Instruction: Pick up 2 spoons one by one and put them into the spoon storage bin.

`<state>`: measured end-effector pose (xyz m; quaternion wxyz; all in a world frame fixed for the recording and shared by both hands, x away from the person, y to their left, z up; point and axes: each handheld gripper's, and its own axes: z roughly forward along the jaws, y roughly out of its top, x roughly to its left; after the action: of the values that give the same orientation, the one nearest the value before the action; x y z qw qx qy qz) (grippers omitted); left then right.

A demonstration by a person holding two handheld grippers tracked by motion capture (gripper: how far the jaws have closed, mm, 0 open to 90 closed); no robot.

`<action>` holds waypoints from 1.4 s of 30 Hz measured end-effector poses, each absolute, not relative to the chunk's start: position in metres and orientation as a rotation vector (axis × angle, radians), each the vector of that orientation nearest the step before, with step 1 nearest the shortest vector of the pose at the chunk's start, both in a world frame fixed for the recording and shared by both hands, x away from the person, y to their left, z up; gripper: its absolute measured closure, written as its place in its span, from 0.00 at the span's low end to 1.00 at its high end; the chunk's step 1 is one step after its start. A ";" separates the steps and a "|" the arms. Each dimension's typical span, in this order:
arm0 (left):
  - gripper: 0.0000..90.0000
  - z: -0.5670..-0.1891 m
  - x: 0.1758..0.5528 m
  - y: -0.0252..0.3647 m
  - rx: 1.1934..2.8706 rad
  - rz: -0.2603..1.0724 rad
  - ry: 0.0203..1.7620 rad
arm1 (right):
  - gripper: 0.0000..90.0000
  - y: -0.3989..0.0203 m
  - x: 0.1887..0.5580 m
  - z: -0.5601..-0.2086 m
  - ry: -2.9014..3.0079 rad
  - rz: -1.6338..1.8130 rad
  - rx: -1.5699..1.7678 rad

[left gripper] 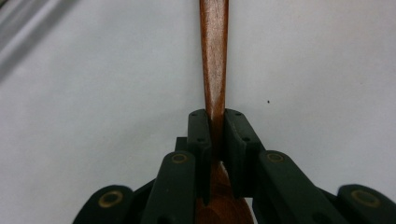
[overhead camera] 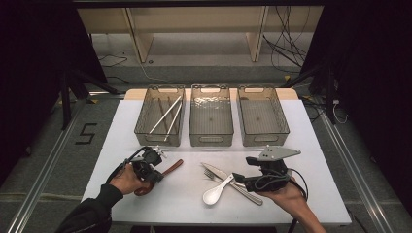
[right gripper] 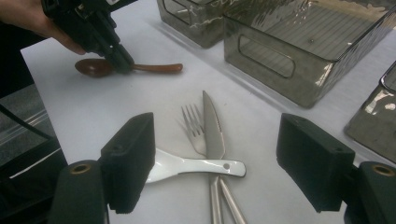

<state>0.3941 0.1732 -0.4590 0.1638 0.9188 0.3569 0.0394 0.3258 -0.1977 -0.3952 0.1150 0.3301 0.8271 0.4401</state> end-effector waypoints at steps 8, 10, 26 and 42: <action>0.90 -0.442 0.396 0.180 2.524 0.135 1.018 | 0.32 -0.198 0.326 -0.395 2.423 1.293 0.971; 0.90 -0.436 0.396 0.181 2.491 0.135 1.014 | 0.32 -0.198 0.326 -0.395 2.422 1.293 0.977; 0.90 -0.392 0.401 0.176 2.272 0.168 0.945 | 0.32 -0.197 0.327 -0.395 2.417 1.296 0.983; 0.90 -0.370 0.422 0.169 2.179 0.247 0.932 | 0.32 -0.197 0.327 -0.396 2.416 1.300 0.980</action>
<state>0.4223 0.1691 -0.3702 0.3702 0.8495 0.3633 0.0964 0.3269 -0.1966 -0.3957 0.1139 0.3342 0.8239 0.4433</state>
